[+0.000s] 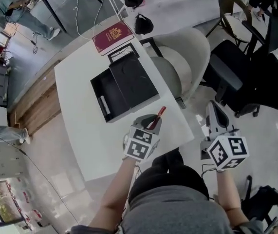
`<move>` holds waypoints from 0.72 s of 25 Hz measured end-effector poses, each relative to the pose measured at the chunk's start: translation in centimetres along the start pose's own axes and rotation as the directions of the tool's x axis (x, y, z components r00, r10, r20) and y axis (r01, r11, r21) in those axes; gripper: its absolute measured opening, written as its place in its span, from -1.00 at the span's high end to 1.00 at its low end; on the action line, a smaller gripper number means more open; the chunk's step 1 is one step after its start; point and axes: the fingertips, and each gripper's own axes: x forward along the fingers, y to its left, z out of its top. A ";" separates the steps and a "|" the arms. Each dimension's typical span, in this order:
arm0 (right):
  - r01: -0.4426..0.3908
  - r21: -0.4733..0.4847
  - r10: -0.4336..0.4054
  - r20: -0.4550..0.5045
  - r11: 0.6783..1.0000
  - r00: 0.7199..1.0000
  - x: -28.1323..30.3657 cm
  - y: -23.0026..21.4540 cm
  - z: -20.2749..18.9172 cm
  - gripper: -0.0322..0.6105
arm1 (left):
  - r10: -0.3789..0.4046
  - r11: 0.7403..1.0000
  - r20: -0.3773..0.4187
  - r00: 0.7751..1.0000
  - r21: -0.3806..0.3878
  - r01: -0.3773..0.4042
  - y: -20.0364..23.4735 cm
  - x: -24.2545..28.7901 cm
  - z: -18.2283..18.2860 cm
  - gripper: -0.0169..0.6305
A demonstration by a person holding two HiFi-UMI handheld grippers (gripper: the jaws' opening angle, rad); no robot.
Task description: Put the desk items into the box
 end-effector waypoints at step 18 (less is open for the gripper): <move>-0.297 -0.065 0.292 -0.068 0.953 0.954 5.9 7.1 0.2 0.89 | 0.328 0.923 0.142 0.934 -0.256 -0.286 7.1 -8.5 1.2 0.79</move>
